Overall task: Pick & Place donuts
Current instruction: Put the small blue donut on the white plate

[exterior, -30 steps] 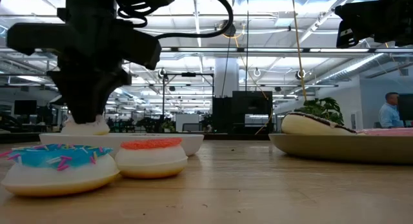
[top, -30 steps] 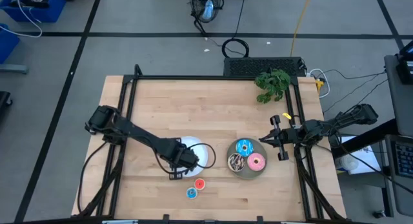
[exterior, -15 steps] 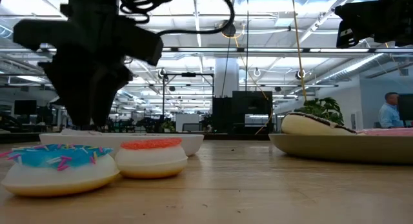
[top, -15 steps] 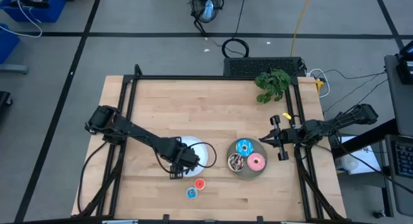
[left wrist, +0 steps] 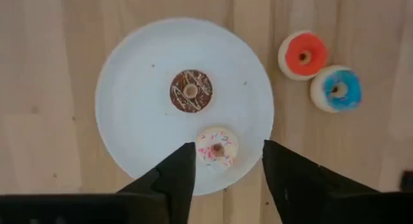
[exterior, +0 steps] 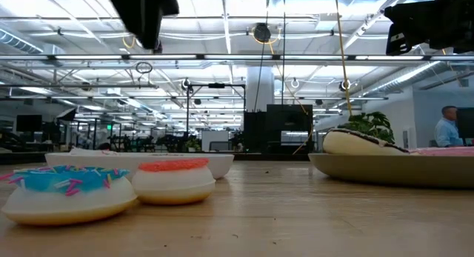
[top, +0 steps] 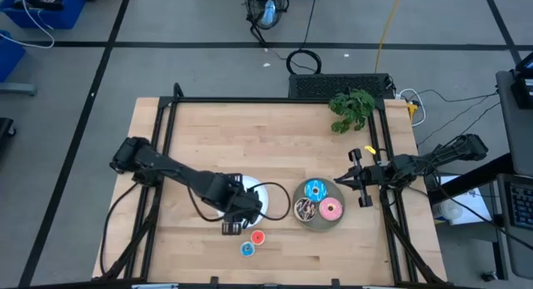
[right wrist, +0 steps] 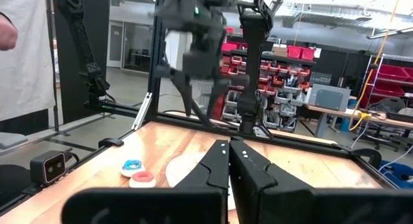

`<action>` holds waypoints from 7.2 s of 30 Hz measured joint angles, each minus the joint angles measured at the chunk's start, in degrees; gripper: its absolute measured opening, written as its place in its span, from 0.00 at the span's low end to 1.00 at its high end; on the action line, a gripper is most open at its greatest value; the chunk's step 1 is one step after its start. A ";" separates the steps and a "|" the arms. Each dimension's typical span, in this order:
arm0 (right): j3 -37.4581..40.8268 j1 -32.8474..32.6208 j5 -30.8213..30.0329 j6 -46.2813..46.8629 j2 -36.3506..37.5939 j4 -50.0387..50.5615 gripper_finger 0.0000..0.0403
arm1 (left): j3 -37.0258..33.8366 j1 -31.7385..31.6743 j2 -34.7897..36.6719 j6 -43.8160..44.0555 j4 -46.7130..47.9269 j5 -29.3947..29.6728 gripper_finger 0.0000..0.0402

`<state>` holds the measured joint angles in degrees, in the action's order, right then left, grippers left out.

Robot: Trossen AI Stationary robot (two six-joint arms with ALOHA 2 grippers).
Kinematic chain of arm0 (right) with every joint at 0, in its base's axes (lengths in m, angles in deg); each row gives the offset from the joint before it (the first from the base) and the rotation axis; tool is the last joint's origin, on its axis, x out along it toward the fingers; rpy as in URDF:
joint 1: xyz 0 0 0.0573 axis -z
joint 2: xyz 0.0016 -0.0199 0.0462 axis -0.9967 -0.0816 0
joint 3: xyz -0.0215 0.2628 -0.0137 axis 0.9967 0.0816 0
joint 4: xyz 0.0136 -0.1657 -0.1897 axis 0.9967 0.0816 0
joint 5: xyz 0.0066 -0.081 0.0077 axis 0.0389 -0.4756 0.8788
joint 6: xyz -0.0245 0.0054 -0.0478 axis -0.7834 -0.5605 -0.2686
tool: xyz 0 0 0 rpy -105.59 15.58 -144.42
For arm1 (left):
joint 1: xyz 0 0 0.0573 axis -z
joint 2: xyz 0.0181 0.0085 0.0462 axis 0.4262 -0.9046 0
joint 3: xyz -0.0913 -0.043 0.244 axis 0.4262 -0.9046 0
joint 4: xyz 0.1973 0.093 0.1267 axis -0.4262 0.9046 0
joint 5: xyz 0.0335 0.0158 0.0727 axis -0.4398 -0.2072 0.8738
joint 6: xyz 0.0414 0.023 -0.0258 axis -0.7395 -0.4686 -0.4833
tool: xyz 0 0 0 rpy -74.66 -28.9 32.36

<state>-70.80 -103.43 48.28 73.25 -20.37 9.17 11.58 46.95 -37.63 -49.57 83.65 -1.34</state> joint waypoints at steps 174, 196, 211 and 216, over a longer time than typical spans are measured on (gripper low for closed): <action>1.55 0.00 -0.02 -0.62 -0.36 -4.13 0.00 | -16.88 -2.82 7.20 0.51 -10.13 7.28 0.08; 1.55 0.00 -0.23 -1.51 -0.37 -4.07 0.00 | -30.87 -8.25 4.09 -2.07 -28.39 2.30 0.05; 1.55 0.00 -0.24 -1.52 -0.37 -4.07 0.00 | -31.57 -8.58 4.09 -2.03 -28.85 0.92 0.48; 1.55 0.00 -0.24 -1.52 -0.37 -4.07 0.00 | -31.35 -8.58 4.09 -2.03 -28.39 1.06 0.52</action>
<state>-69.25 -103.43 48.04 71.73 -20.74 5.11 -19.77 38.37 -33.55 -51.60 55.26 -0.28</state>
